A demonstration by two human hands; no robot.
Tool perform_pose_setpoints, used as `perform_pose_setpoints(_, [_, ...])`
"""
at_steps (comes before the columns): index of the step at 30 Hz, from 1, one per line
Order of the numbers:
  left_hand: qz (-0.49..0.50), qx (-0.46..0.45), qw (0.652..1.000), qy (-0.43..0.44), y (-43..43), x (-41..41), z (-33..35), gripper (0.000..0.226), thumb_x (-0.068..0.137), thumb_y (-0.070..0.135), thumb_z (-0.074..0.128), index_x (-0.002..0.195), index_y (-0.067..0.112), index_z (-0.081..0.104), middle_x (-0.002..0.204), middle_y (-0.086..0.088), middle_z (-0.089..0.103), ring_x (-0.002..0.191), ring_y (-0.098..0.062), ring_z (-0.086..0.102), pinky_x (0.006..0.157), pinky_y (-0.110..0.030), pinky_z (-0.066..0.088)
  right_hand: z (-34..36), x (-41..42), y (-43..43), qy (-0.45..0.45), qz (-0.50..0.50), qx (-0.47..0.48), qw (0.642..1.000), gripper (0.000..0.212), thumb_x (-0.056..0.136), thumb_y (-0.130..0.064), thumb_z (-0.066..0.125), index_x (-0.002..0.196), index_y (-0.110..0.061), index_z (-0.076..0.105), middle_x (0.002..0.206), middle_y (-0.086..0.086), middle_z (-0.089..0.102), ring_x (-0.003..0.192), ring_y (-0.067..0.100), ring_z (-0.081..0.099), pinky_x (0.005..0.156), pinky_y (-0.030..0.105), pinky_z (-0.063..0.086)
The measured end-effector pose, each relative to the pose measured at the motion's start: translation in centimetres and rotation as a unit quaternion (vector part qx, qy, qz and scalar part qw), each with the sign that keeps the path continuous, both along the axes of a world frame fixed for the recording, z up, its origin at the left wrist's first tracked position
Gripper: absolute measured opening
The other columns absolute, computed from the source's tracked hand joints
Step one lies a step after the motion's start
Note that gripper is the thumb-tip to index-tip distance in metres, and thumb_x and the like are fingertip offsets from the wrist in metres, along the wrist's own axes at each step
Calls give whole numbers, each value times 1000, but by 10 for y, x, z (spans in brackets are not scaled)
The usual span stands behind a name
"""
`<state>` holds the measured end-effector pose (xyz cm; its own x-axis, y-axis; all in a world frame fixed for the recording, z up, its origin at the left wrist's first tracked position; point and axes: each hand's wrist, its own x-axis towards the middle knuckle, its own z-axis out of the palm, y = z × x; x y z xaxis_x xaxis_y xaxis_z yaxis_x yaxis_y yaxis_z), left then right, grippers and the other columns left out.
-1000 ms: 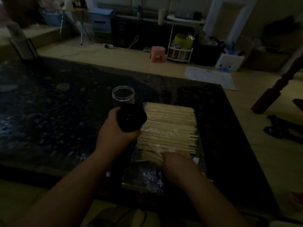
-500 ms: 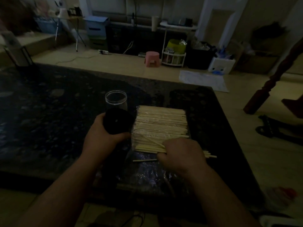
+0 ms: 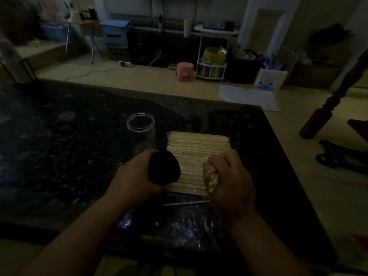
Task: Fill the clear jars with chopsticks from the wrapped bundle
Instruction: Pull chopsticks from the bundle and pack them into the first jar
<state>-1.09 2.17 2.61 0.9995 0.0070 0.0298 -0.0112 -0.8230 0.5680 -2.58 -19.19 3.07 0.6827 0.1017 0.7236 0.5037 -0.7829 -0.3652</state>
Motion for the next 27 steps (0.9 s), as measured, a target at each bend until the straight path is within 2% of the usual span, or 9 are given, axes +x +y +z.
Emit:
perform_pose_setpoints(4, [-6, 51, 999, 2, 5, 2, -1, 89, 56, 46, 85, 134, 37, 43, 128, 9, 58, 114, -17, 58, 94, -33, 46, -5, 3, 13, 76, 42, 186, 979, 15, 95, -35, 47, 85, -33, 57, 89, -13, 47, 81, 3, 54, 70, 10, 42])
perform_pose_setpoints(6, [-12, 75, 997, 5, 6, 1, -2, 87, 58, 47, 84, 134, 36, 43, 127, 9, 57, 113, -17, 58, 93, -31, 46, -9, 5, 18, 125, 60, 257, 957, 17, 94, -39, 48, 82, -35, 60, 91, -12, 54, 86, 8, 59, 77, 22, 49])
perform_pose_setpoints(8, [-17, 80, 997, 8, 7, 1, -4, 86, 58, 50, 84, 133, 37, 43, 126, 9, 57, 112, -16, 58, 92, -31, 46, -11, 4, 22, 171, 63, 294, 938, 25, 93, -41, 48, 76, -29, 62, 87, -11, 59, 83, 13, 62, 78, 26, 50])
perform_pose_setpoints(11, [-16, 57, 998, 7, 5, 2, -7, 86, 60, 49, 83, 134, 37, 42, 128, 9, 56, 113, -16, 57, 92, -32, 47, -8, -1, 27, 223, 57, 350, 908, 32, 96, -33, 55, 73, -14, 65, 71, 2, 65, 69, 8, 61, 67, 7, 42])
perform_pose_setpoints(14, [-23, 21, 999, 5, 1, 3, -8, 90, 58, 48, 85, 135, 34, 42, 129, 8, 56, 114, -16, 57, 94, -33, 47, -5, -4, 28, 282, 68, 380, 878, 26, 96, -21, 56, 79, -5, 68, 66, 9, 66, 58, 2, 60, 54, 5, 40])
perform_pose_setpoints(17, [-34, -30, 999, -10, -2, 3, -5, 87, 56, 36, 87, 133, 34, 45, 125, 10, 57, 110, -11, 57, 90, -28, 46, -11, 1, 29, 317, 94, 342, 880, 7, 90, -20, 66, 83, -19, 68, 76, -7, 66, 68, -2, 61, 61, 7, 43])
perform_pose_setpoints(19, [-48, -32, 998, -18, -3, 2, -5, 87, 57, 31, 87, 133, 35, 45, 124, 12, 57, 110, -8, 56, 90, -25, 45, -17, 6, 29, 322, 84, 343, 878, 11, 83, -19, 74, 87, -25, 66, 91, -6, 64, 77, -1, 60, 67, 13, 46])
perform_pose_setpoints(24, [-54, -24, 998, -29, -2, 2, -8, 87, 54, 35, 86, 131, 40, 45, 123, 14, 58, 110, -9, 58, 91, -29, 48, -18, 10, 28, 324, 34, 473, 818, 17, 87, -16, 68, 71, -20, 62, 62, -5, 57, 55, 12, 54, 54, 29, 45])
perform_pose_setpoints(27, [-52, -18, 998, -32, -1, 3, -9, 87, 54, 36, 86, 130, 42, 45, 122, 15, 58, 108, -8, 58, 88, -26, 47, -19, 11, 27, 337, 49, 461, 819, 8, 83, -15, 73, 81, -15, 65, 63, -5, 62, 52, 8, 59, 57, 31, 49])
